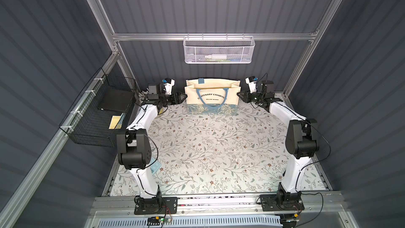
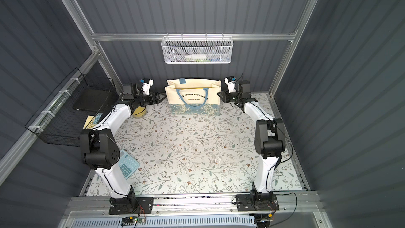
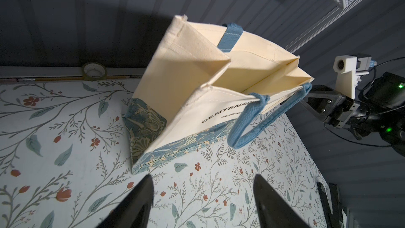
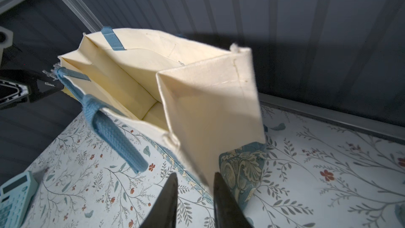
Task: Put away the canvas bag
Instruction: Pick up the canvas bag from the center of the board.
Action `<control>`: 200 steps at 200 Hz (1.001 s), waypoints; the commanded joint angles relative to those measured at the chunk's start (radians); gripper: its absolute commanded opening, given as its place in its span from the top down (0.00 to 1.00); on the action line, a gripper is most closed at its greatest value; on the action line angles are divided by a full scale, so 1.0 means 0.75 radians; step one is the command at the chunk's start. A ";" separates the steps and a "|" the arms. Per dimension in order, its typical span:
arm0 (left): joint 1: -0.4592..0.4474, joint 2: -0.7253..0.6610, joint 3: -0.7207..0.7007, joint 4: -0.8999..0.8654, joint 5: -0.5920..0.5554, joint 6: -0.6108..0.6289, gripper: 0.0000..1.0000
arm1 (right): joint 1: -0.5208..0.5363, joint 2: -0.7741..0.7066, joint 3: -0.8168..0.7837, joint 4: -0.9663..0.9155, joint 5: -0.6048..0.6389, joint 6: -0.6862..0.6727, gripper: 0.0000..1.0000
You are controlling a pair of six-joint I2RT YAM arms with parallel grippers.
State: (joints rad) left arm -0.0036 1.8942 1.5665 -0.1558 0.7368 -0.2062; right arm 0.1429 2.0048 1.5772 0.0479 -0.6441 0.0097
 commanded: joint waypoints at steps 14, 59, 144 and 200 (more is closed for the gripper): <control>0.007 0.073 0.024 -0.009 0.021 0.193 0.23 | 0.000 0.010 0.050 0.022 0.012 -0.011 0.70; 0.007 0.129 0.052 0.105 0.062 0.276 0.28 | 0.000 0.051 0.108 0.023 0.007 -0.009 0.73; 0.006 0.276 0.240 0.155 0.139 0.322 0.27 | 0.000 0.094 0.147 0.014 -0.028 -0.011 0.79; 0.007 0.346 0.368 0.123 0.246 0.281 0.66 | 0.000 0.077 0.118 0.026 -0.055 -0.009 0.86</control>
State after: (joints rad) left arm -0.0036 2.1391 1.8042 -0.0544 0.8570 0.0086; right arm 0.1425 2.0586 1.6646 0.0566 -0.6563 0.0063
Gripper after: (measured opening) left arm 0.424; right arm 0.169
